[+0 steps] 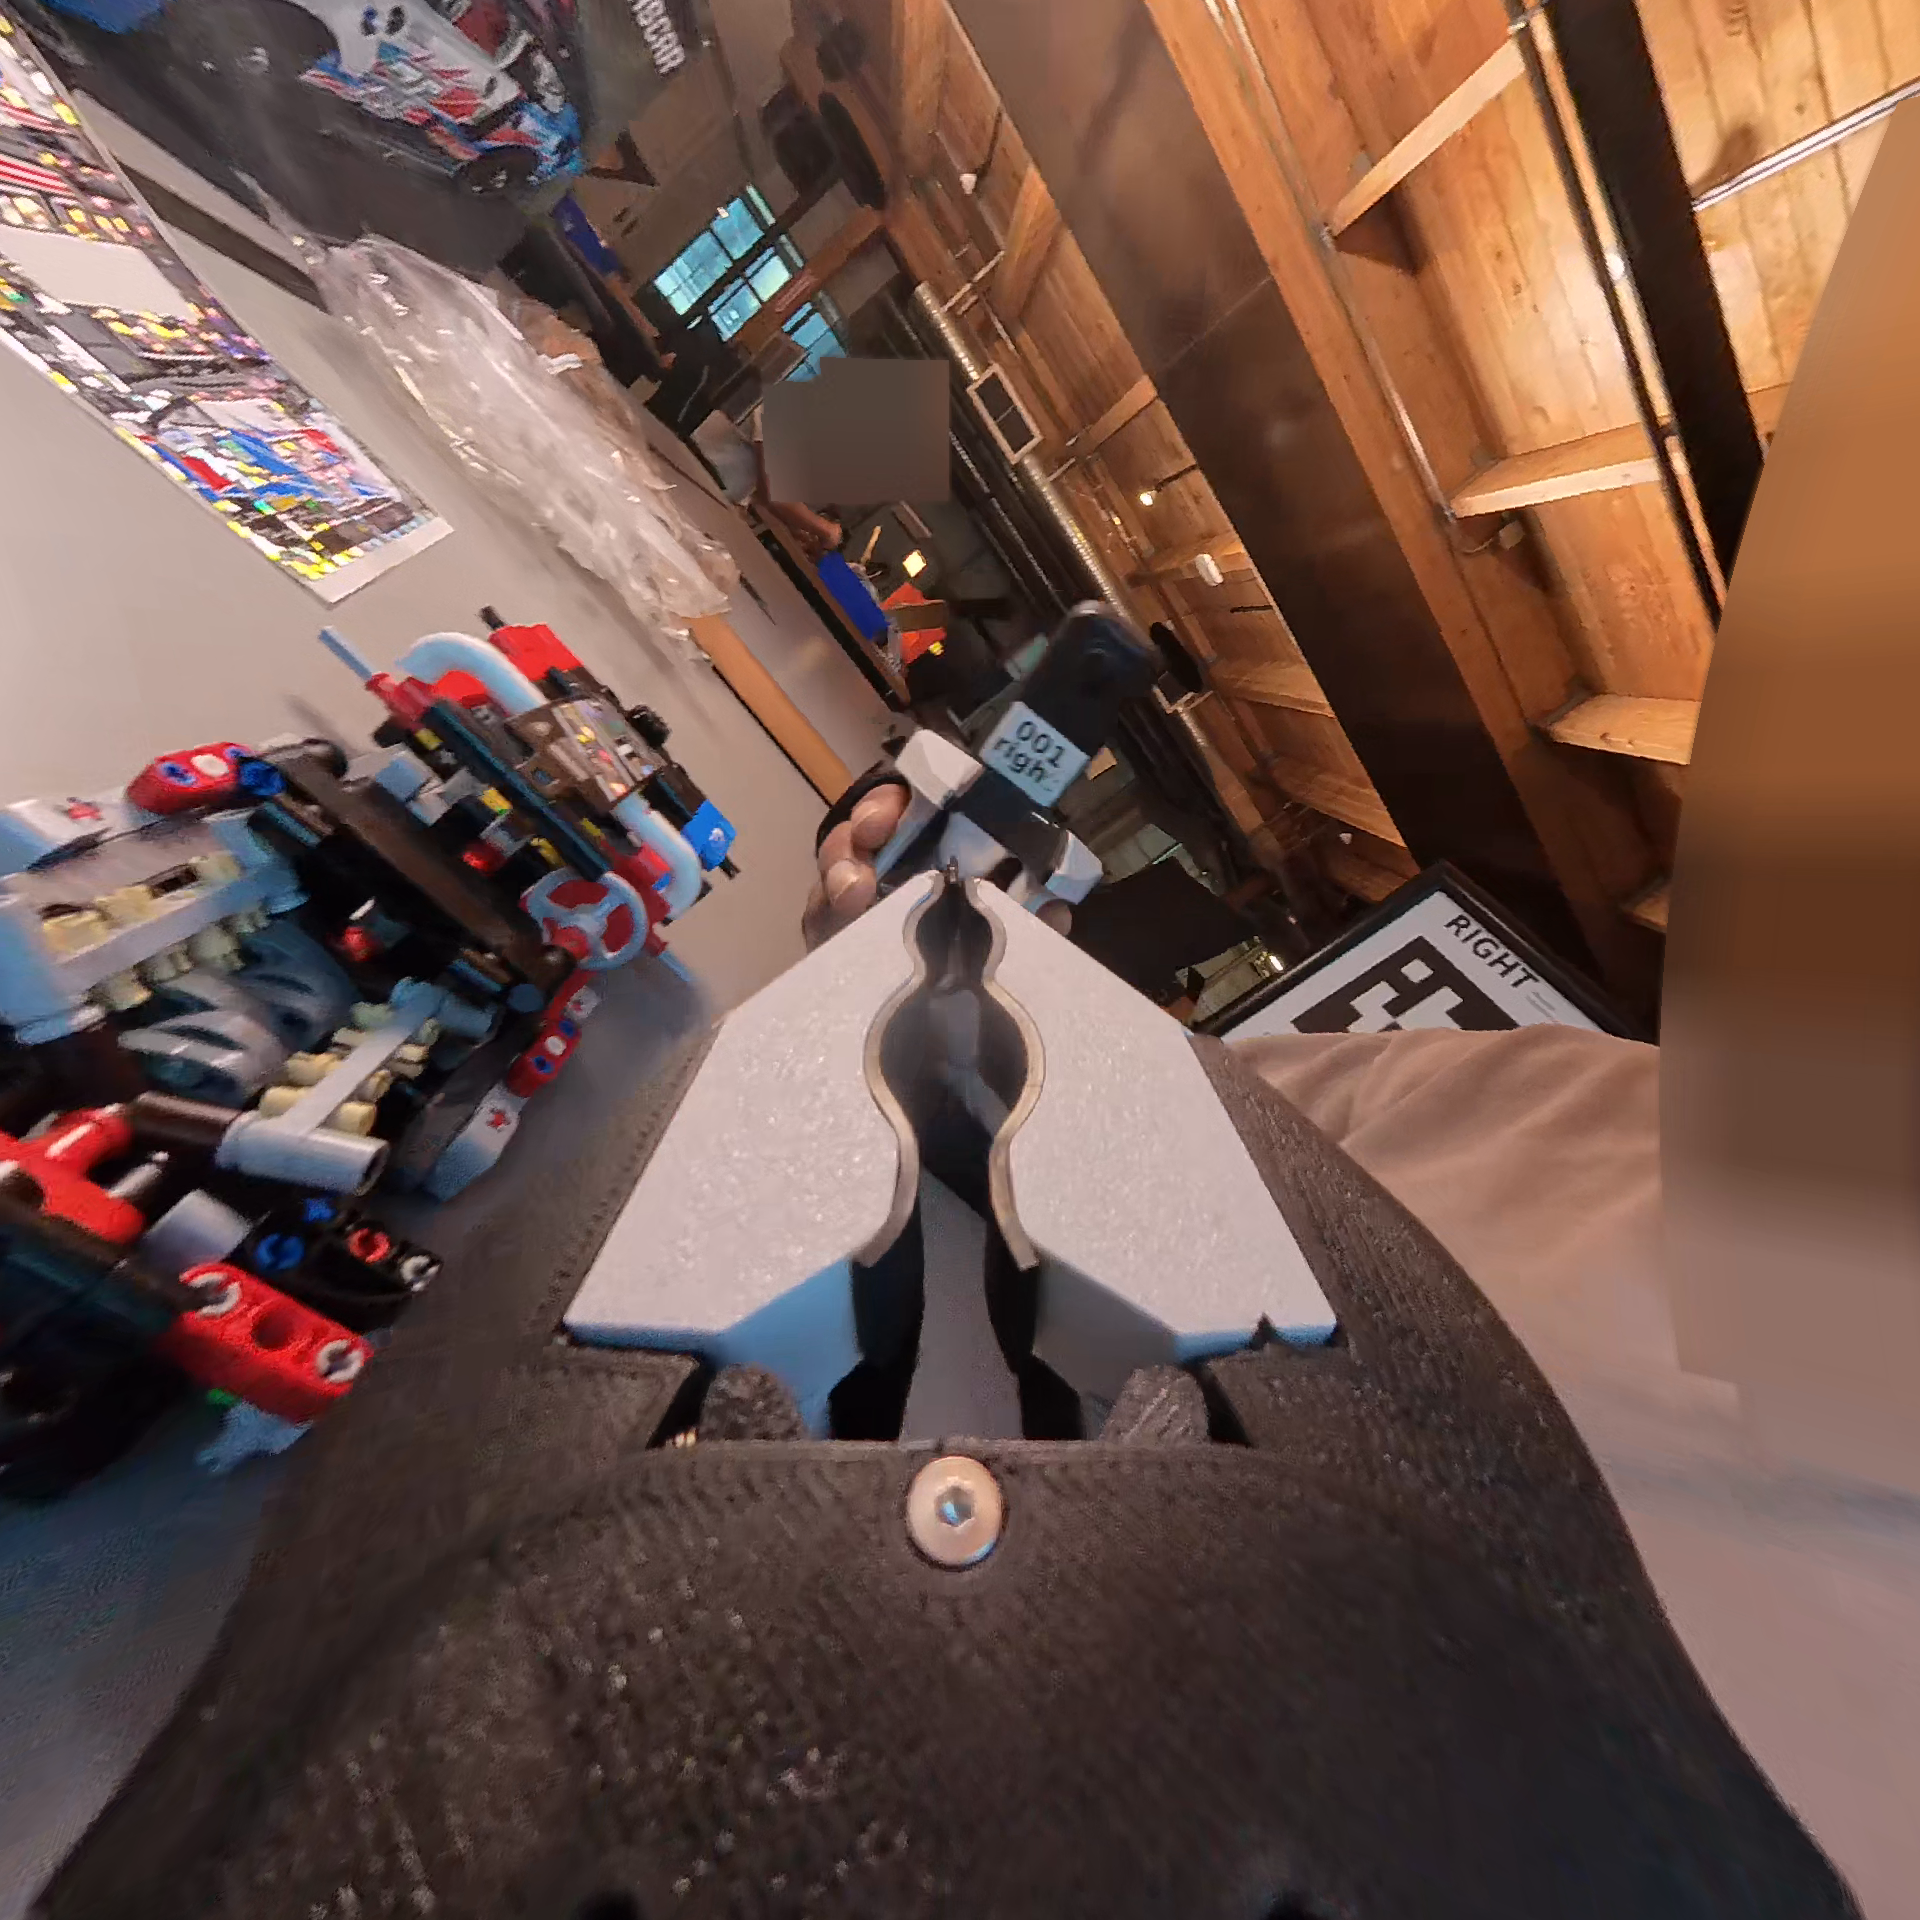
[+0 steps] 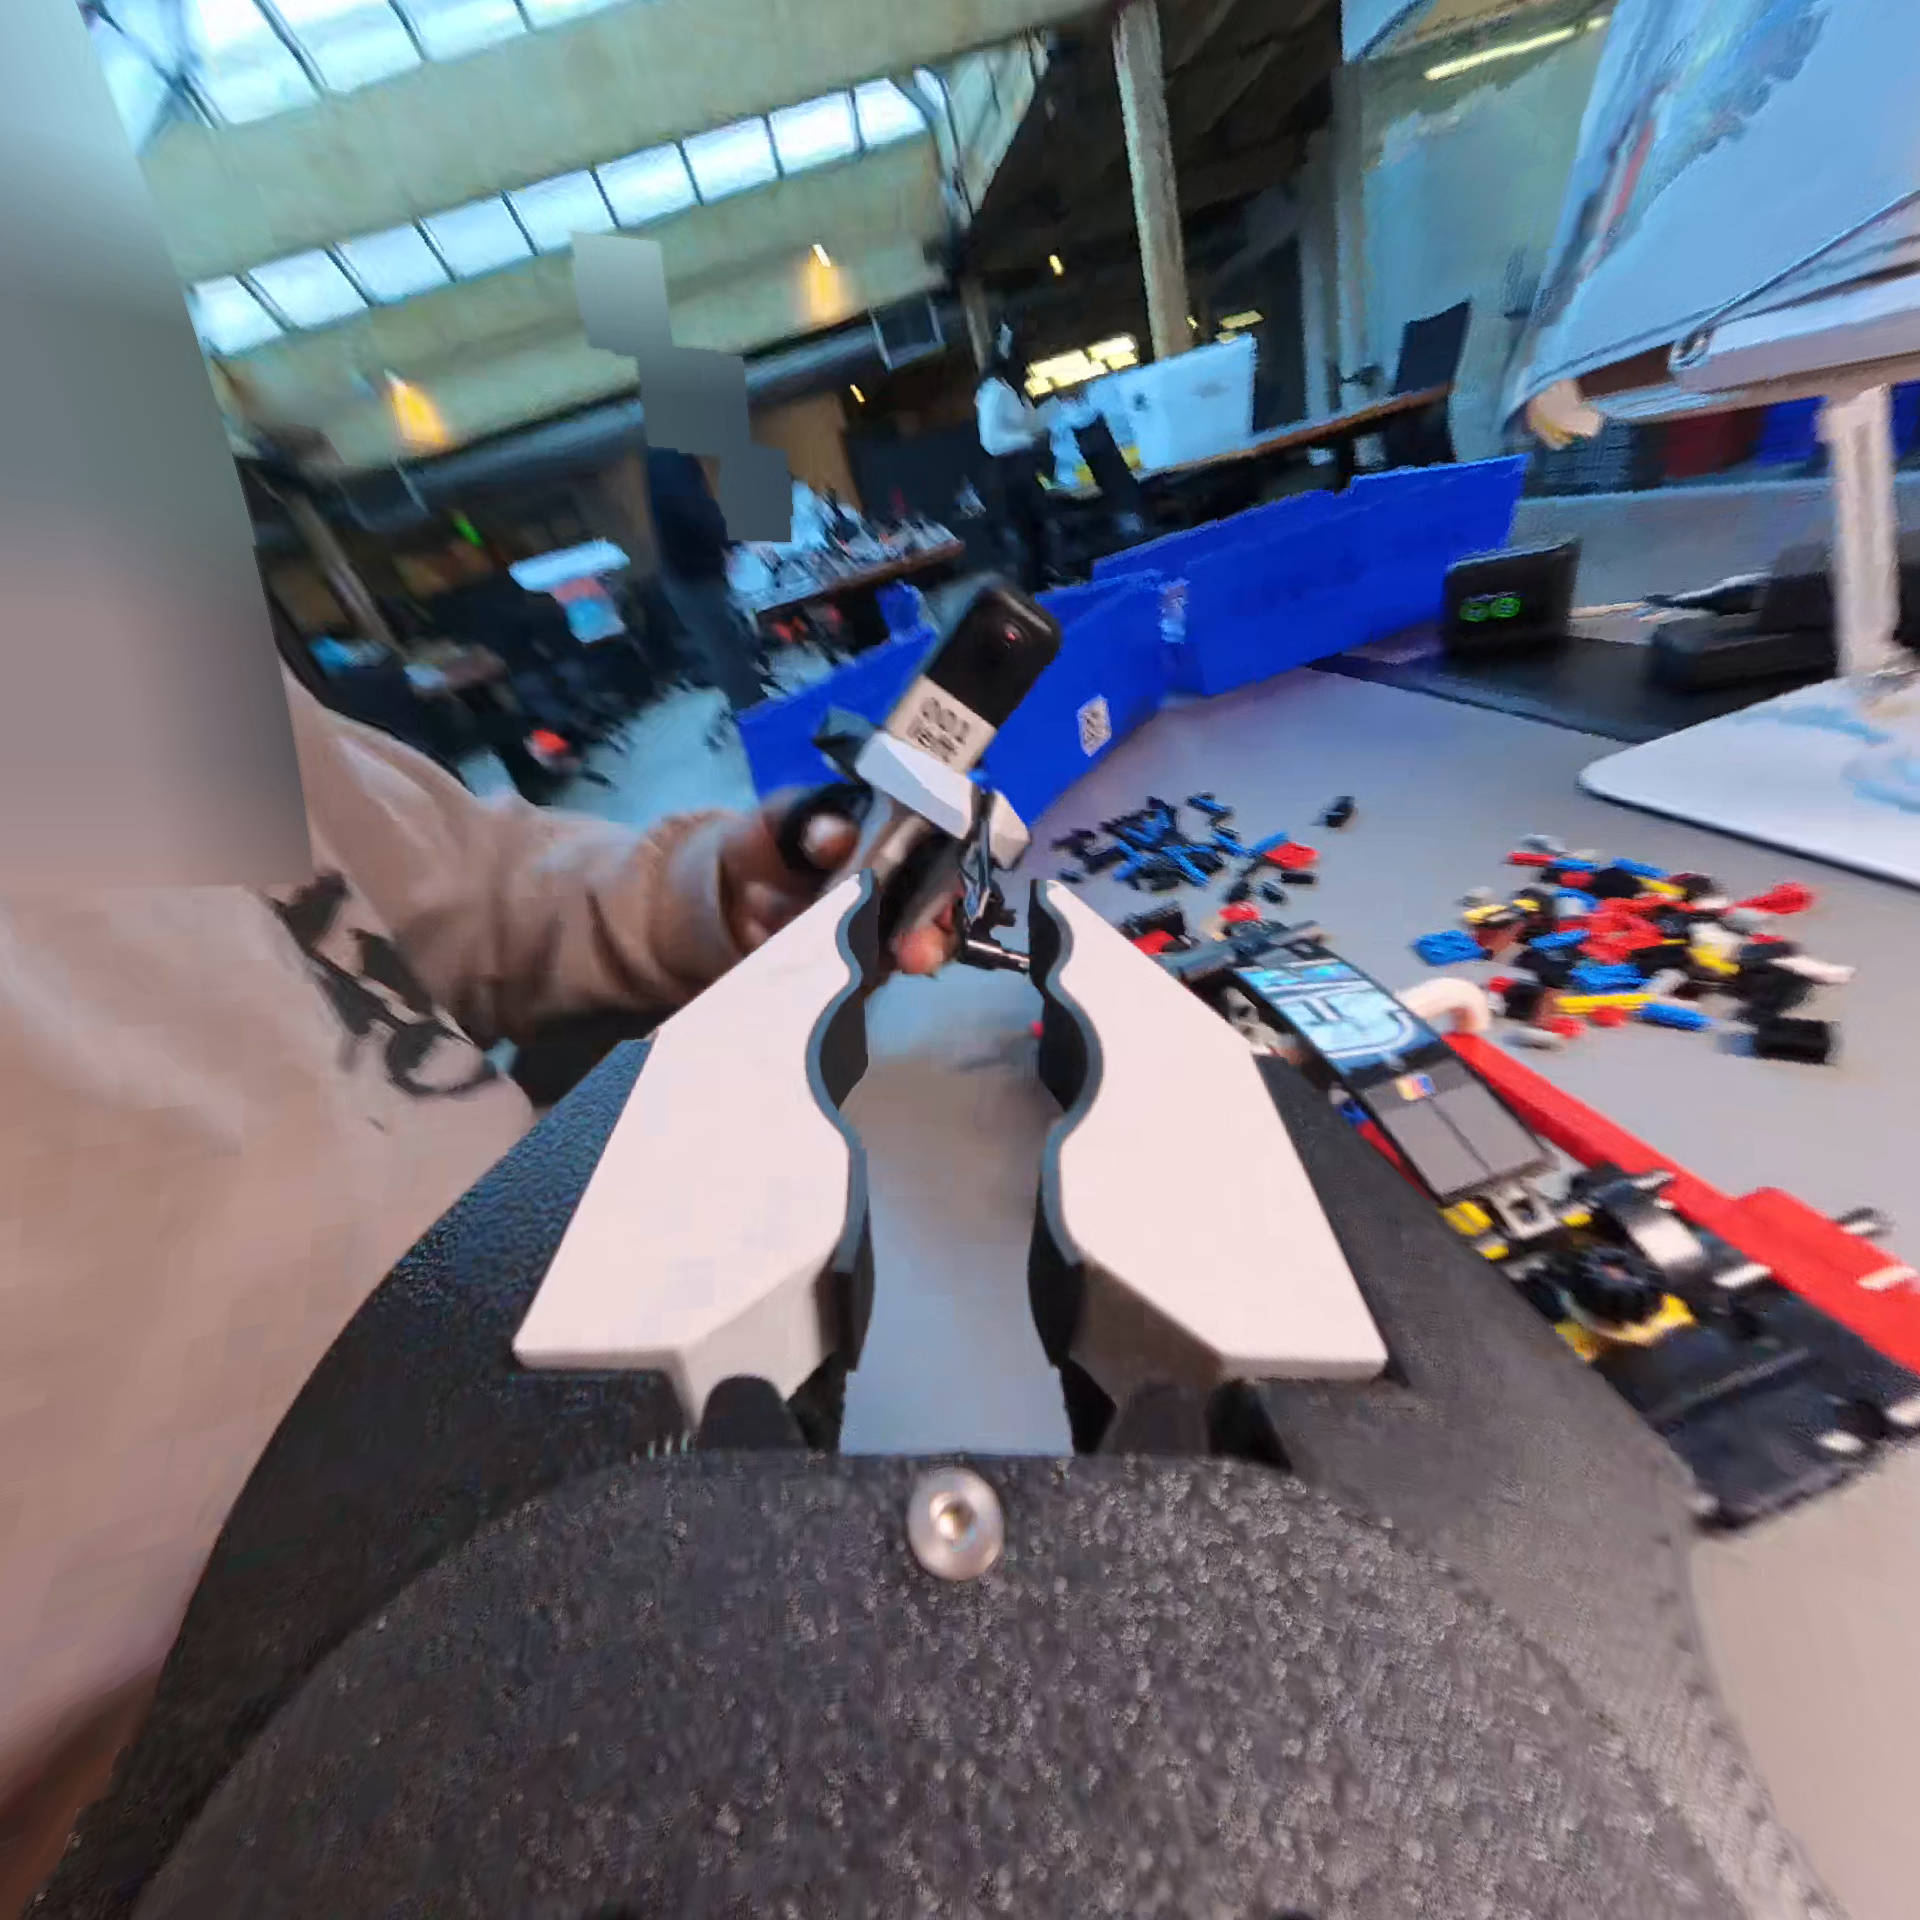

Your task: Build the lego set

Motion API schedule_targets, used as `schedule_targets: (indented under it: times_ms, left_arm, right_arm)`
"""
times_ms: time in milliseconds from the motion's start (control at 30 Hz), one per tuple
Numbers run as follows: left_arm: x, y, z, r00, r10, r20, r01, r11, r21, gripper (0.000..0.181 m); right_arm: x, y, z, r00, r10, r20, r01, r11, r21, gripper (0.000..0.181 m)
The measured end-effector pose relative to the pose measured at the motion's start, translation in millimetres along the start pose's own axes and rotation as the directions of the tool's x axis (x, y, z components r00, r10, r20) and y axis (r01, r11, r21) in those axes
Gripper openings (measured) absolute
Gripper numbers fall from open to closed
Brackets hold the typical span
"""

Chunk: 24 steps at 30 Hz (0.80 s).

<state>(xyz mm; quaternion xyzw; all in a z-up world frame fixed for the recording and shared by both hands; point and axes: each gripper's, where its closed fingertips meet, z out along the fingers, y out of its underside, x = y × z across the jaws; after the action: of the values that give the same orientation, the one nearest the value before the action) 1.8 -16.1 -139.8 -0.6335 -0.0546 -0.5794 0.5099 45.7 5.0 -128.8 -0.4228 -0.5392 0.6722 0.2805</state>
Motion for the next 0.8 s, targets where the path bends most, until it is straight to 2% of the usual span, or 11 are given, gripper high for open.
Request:
schedule_targets:
  times_ms: [100,200,267,333,367,433,500,567,633,700,800]
  left_arm:
    - [-16,5,0,0.996,-0.057,0.067,0.058,0.998,-0.012,0.000]
    - [-22,12,3,0.990,-0.104,0.092,0.107,0.994,-0.024,0.000]
    - [-22,17,5,0.988,-0.126,0.094,0.129,0.991,-0.033,0.000]
    - [-22,19,7,0.987,-0.133,0.094,0.137,0.990,-0.036,0.000]
    - [-23,20,7,0.987,-0.128,0.099,0.132,0.991,-0.038,0.000]
    - [-22,21,7,0.991,-0.093,0.099,0.099,0.994,-0.055,0.000]
    - [-20,16,6,0.993,0.019,0.116,-0.013,0.998,-0.056,0.021]
    - [-16,9,2,0.973,0.182,0.143,-0.172,0.982,-0.078,0.042]
    - [-16,4,-3,0.905,0.374,0.201,-0.352,0.926,-0.135,0.055]
    - [-21,-2,-10,0.799,0.539,0.268,-0.497,0.842,-0.209,0.058]
    - [-24,-13,-18,0.681,0.646,0.345,-0.605,0.762,-0.233,0.053]
  right_arm:
    - [10,25,7,0.938,-0.321,-0.129,0.294,0.936,-0.192,0.028]
    - [16,42,15,0.765,-0.626,-0.152,0.544,0.754,-0.367,0.036]
    - [14,45,21,0.683,-0.718,-0.137,0.622,0.669,-0.407,0.036]
    - [15,50,23,0.620,-0.776,-0.116,0.663,0.597,-0.452,0.019]
    - [15,50,23,0.611,-0.784,-0.109,0.670,0.585,-0.456,0.018]
    - [11,52,22,0.668,-0.738,-0.099,0.636,0.635,-0.439,0.018]
    - [7,59,19,0.797,-0.601,-0.062,0.519,0.734,-0.438,0.018]
    - [9,78,10,0.886,-0.464,-0.026,0.386,0.766,-0.513,0.018]
    - [9,103,1,0.918,-0.397,0.029,0.326,0.708,-0.626,0.018]
    - [11,120,-3,0.922,-0.381,0.066,0.312,0.632,-0.710,0.018]
    - [9,125,0,0.929,-0.359,0.094,0.302,0.583,-0.754,0.018]
